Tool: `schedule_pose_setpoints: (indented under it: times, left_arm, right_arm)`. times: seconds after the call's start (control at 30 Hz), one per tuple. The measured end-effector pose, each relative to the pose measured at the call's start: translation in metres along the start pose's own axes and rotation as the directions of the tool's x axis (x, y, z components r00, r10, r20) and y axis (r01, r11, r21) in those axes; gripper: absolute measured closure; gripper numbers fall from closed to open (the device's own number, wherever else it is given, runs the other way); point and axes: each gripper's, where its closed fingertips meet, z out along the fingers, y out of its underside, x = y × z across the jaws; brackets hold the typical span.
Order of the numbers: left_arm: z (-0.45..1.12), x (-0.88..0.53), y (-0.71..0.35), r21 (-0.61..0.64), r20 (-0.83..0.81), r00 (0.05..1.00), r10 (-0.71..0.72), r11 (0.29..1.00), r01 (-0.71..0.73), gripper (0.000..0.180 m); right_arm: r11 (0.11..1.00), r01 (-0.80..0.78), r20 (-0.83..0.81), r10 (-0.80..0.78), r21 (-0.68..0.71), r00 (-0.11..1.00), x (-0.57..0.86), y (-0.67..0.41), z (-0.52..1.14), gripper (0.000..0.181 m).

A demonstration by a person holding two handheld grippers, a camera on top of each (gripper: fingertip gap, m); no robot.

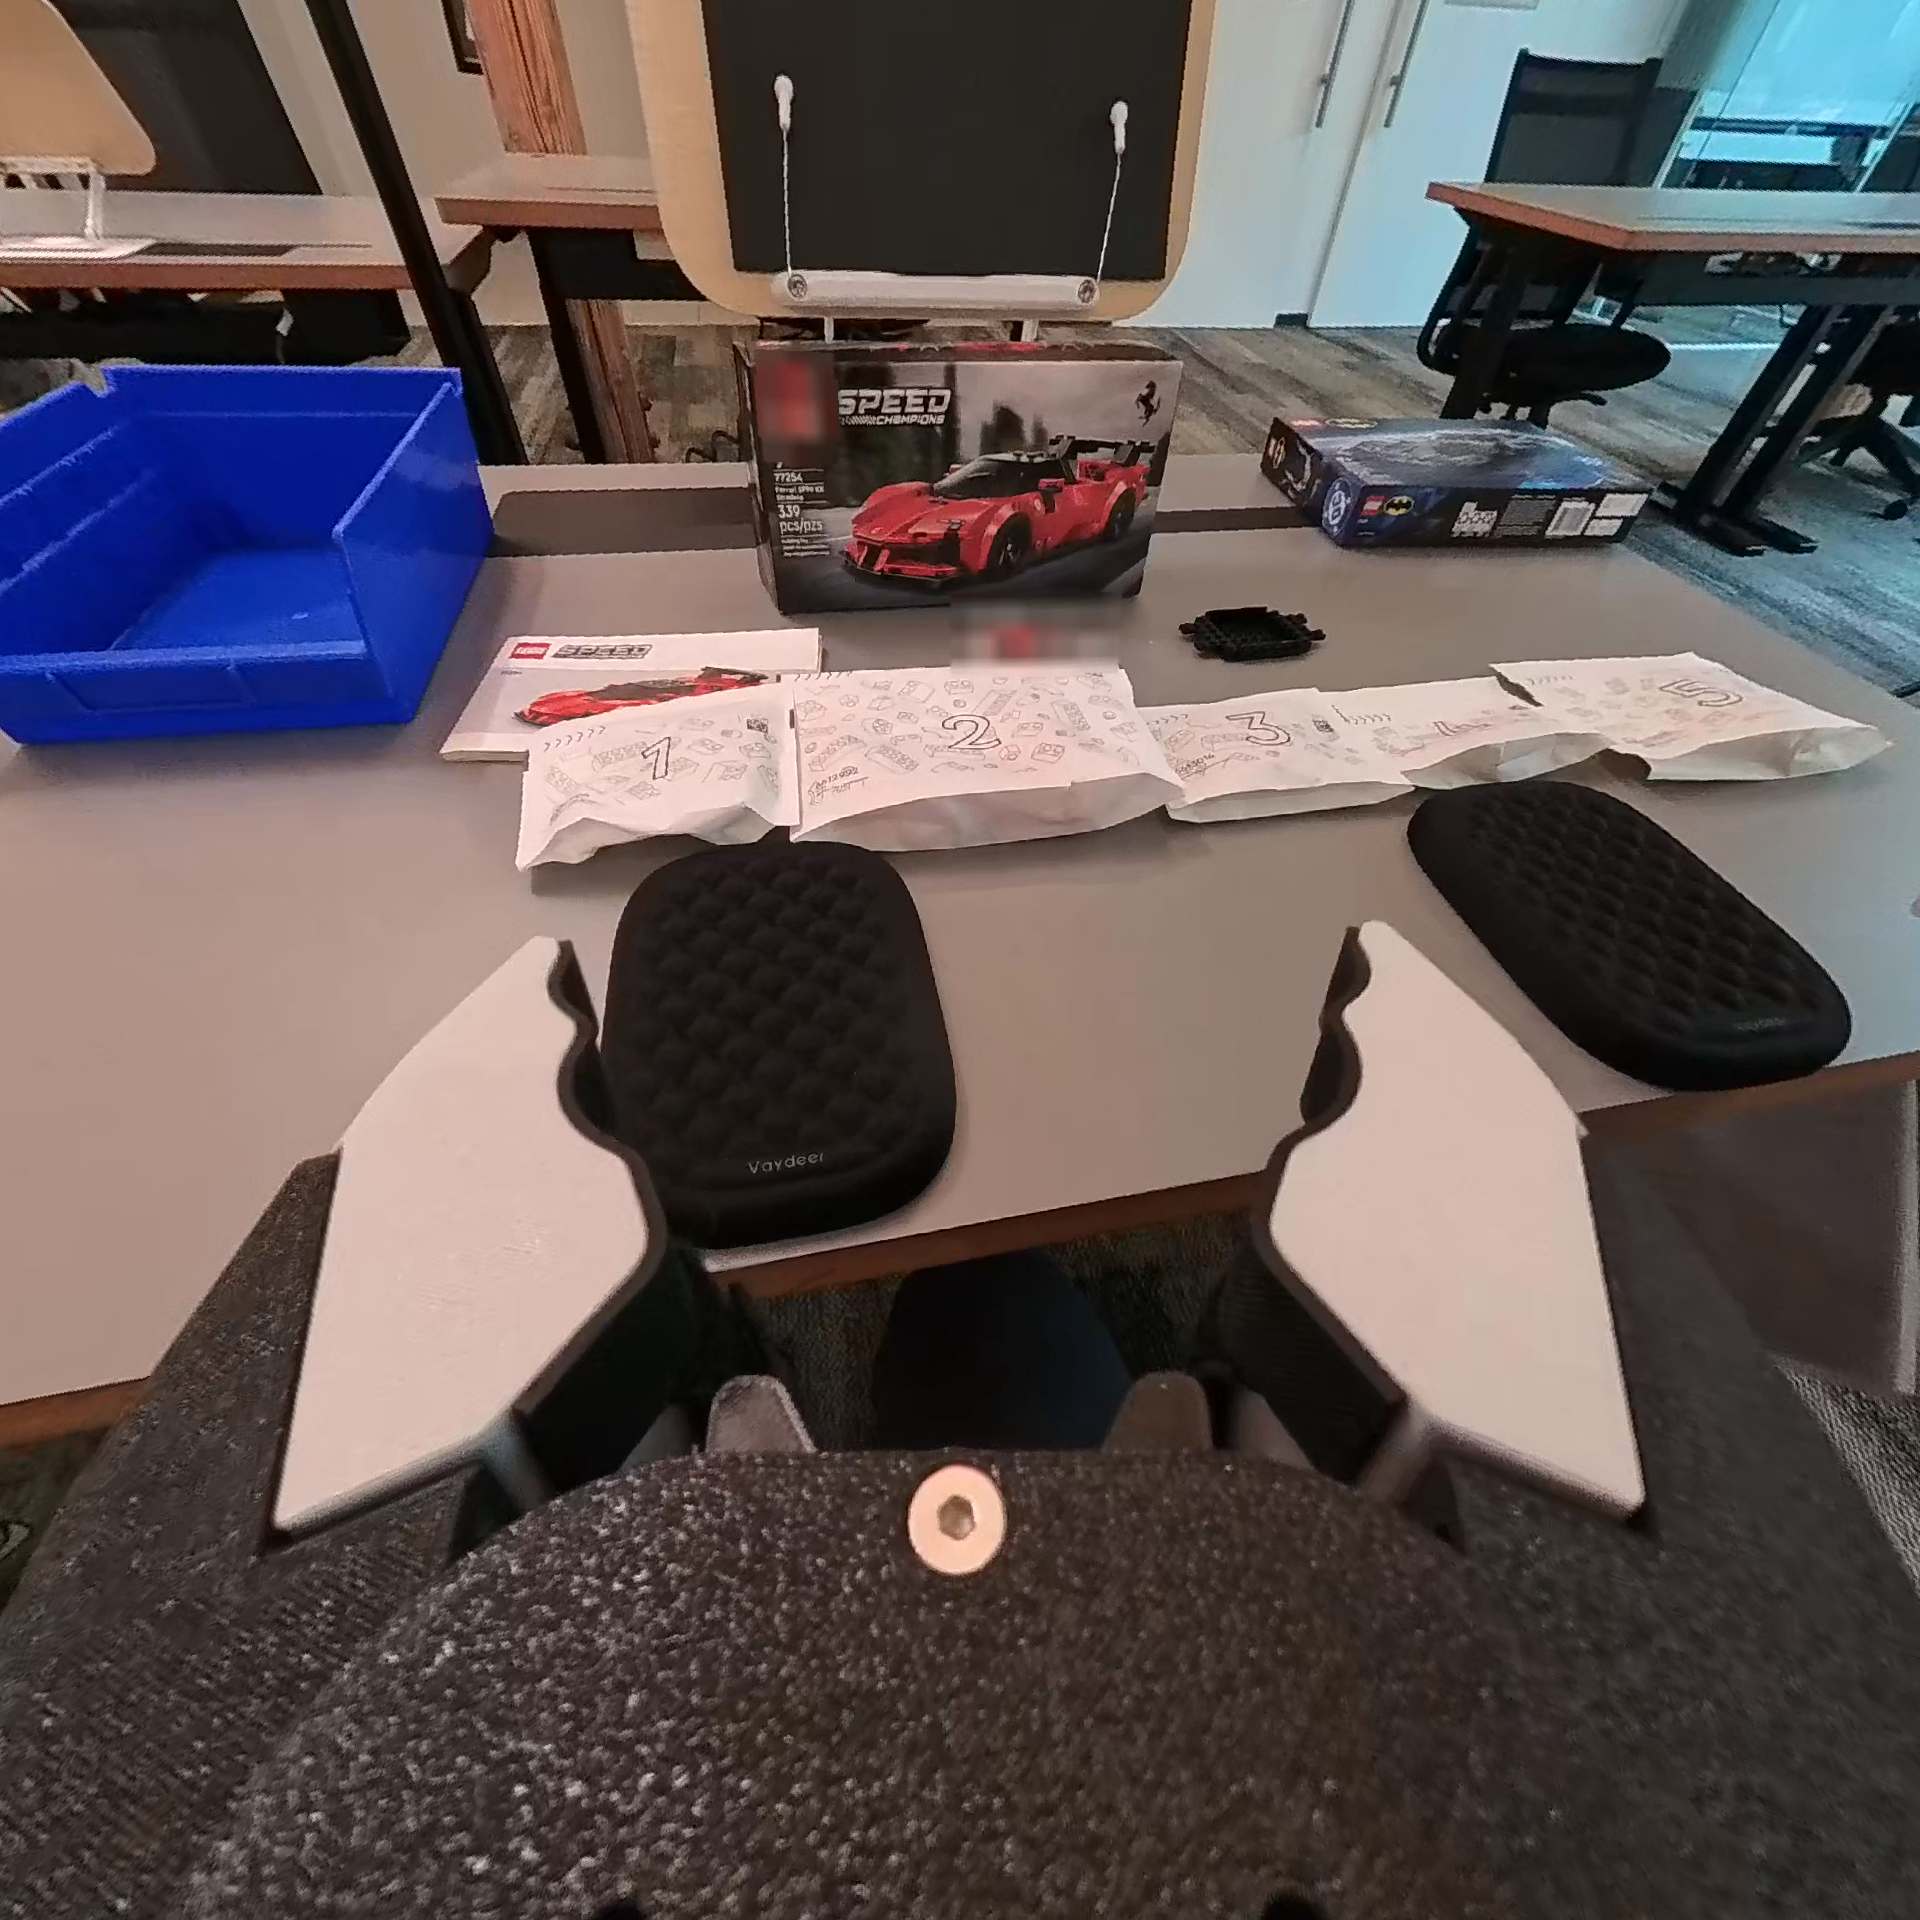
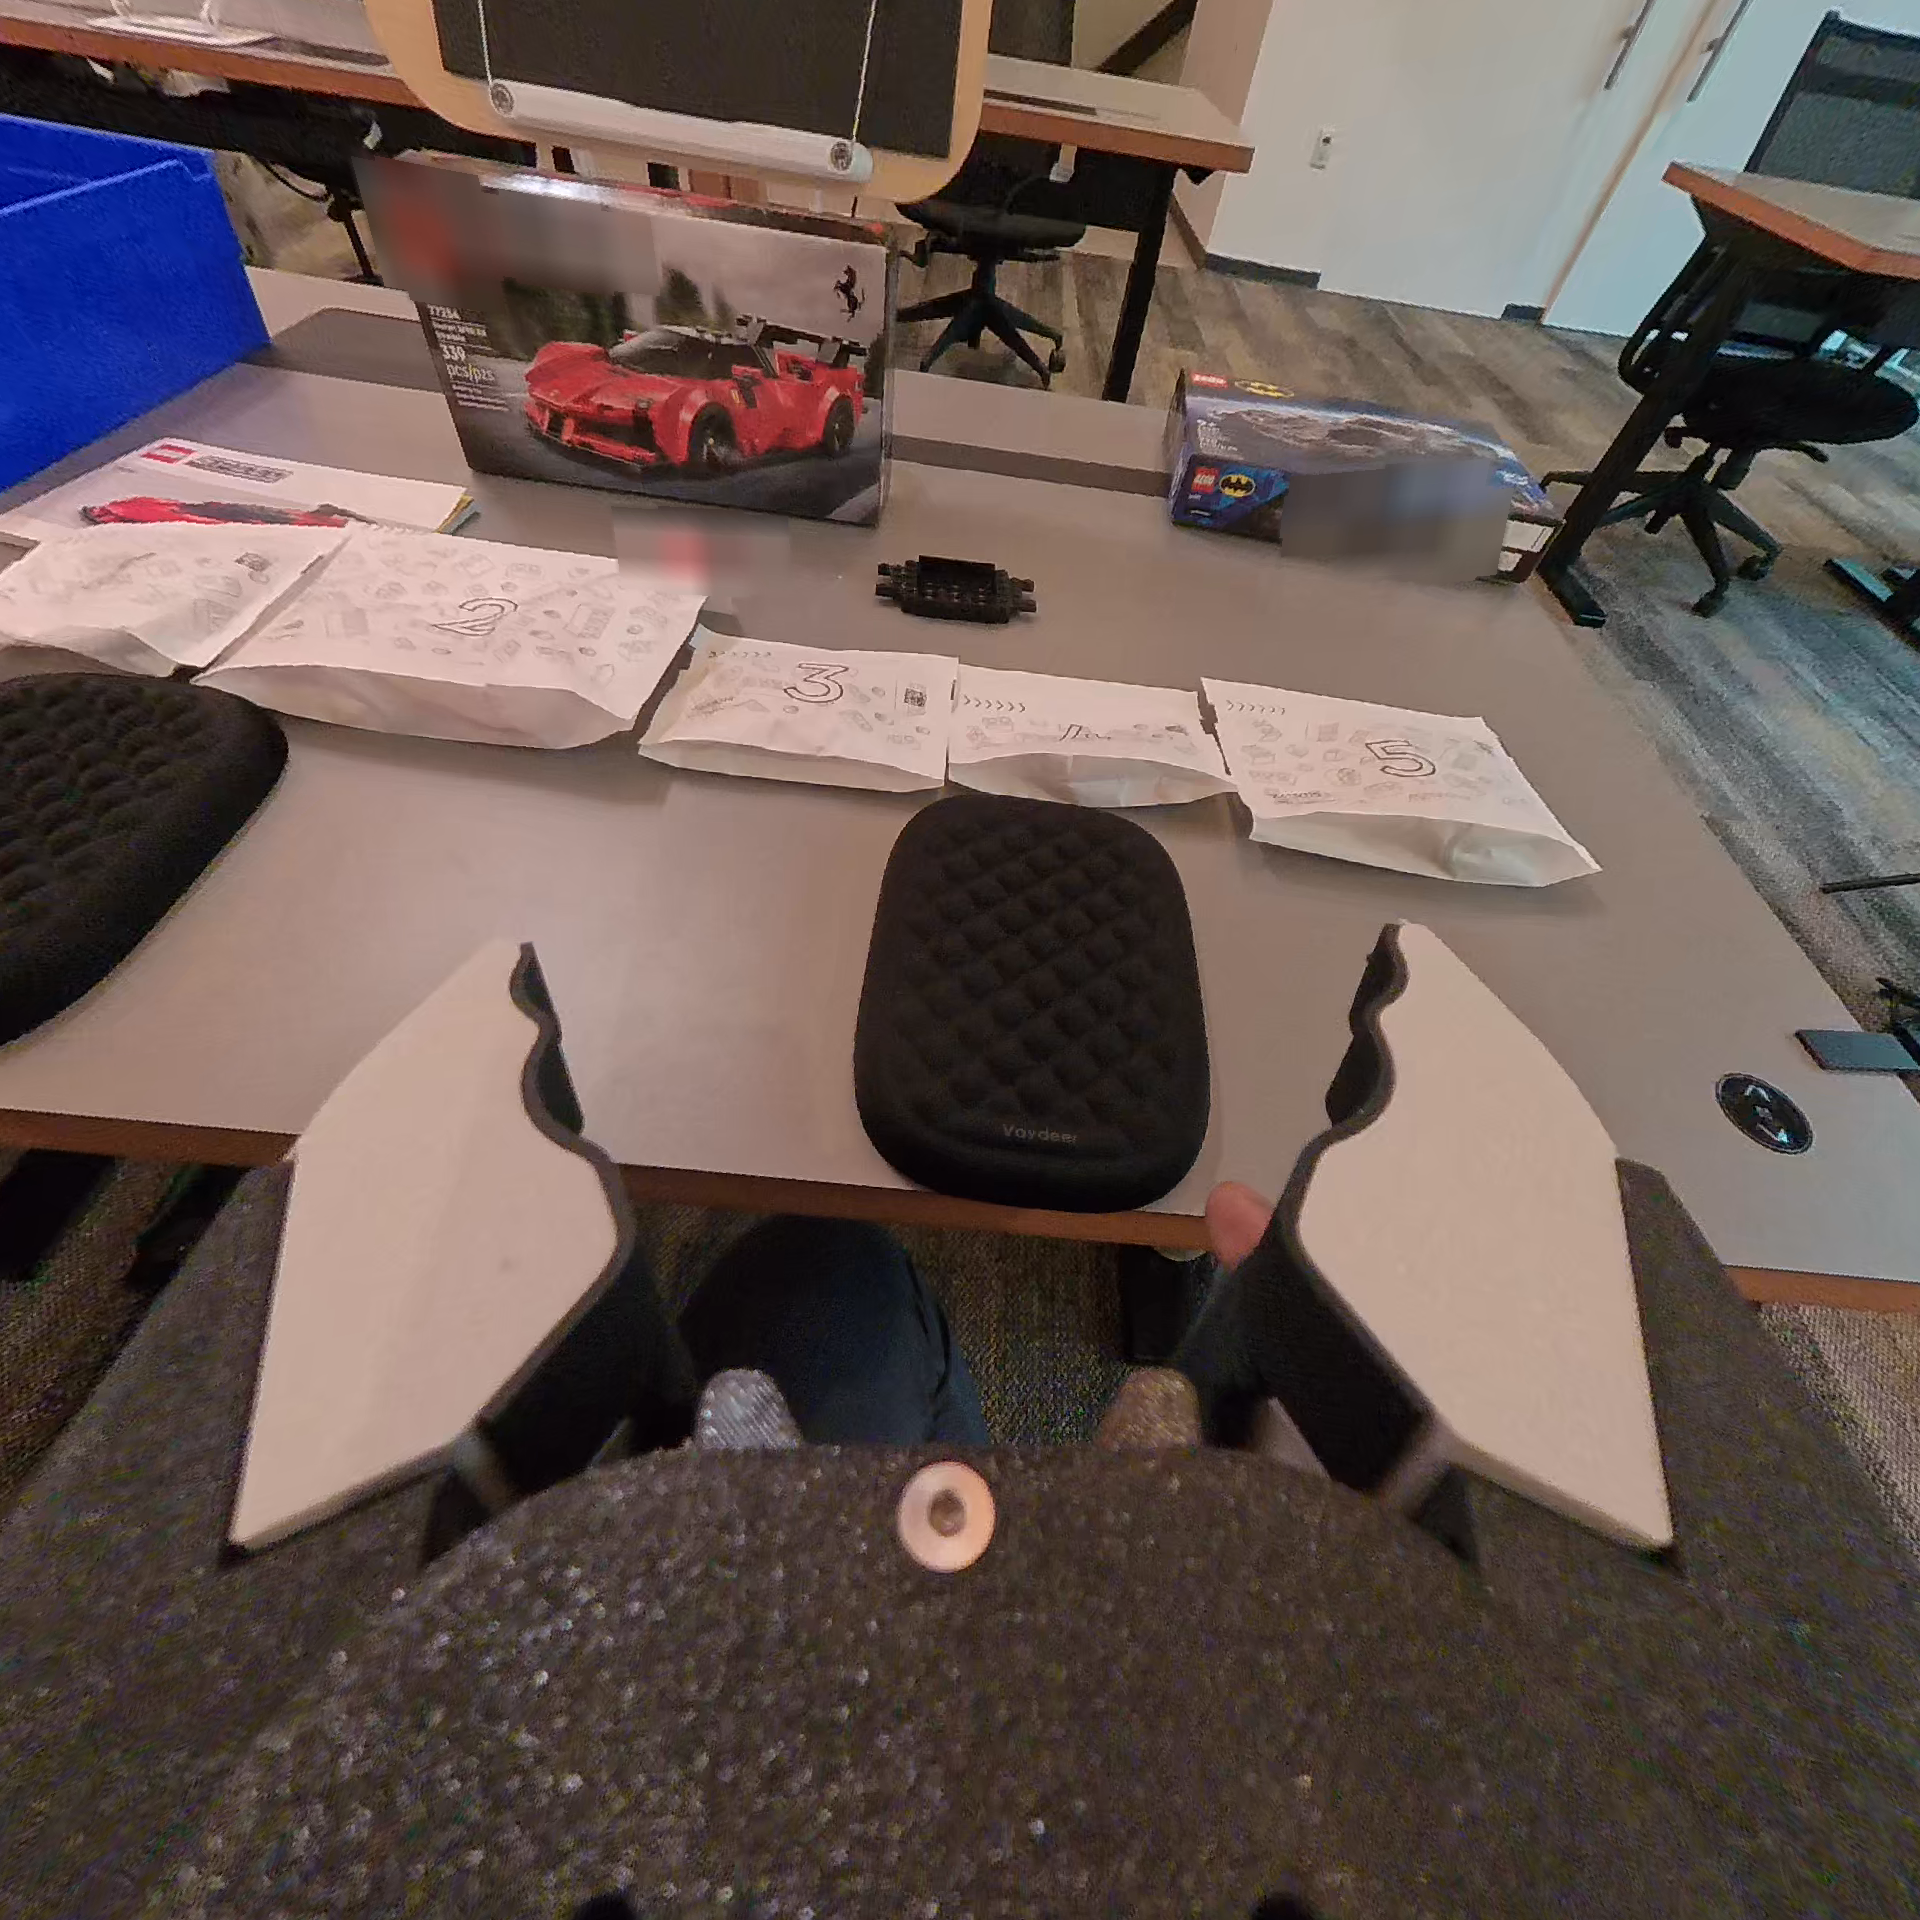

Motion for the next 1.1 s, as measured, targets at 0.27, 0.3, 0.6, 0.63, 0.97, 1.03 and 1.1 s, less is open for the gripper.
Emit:
schedule_pose_setpoints:
  times: [0.27,0.3,0.6,0.63,0.97,1.03,1.1]
  left_arm:
    - [0.0,0.001,0.0,-0.002,0.005,1.0,0.004,1.0,-0.004,0.047]
    - [0.001,0.001,0.0,-0.003,0.004,1.0,0.003,1.0,-0.003,0.047]
    - [0.003,0.007,-0.004,0.005,-0.005,1.0,0.011,1.0,-0.011,0.047]
    - [0.002,0.008,-0.004,0.004,-0.007,1.0,0.012,1.0,-0.012,0.048]
    - [0.016,0.007,0.002,-0.007,-0.014,1.0,0.003,1.0,-0.003,0.049]
    - [0.029,0.007,0.003,-0.008,-0.017,1.0,0.002,1.0,-0.002,0.047]
    - [0.043,0.005,0.002,-0.013,-0.017,1.0,0.002,1.0,-0.002,0.046]
  right_arm:
    - [1.0,0.001,-0.011,-0.001,0.0,1.0,0.007,0.002,0.0,0.043]
    - [1.0,0.0,-0.016,0.0,0.002,1.0,0.008,0.001,0.0,0.043]
    - [1.0,-0.006,-0.034,0.006,0.015,0.999,0.018,-0.001,-0.004,0.043]
    - [1.0,-0.006,-0.034,0.007,0.015,0.999,0.019,-0.001,-0.004,0.044]
    - [1.0,-0.005,-0.038,0.005,0.011,0.999,0.021,0.004,0.008,0.045]
    - [1.0,-0.004,-0.041,0.003,-0.002,0.999,0.024,0.007,0.018,0.043]
    - [1.0,-0.005,-0.051,0.004,-0.018,0.999,0.03,0.01,0.03,0.043]
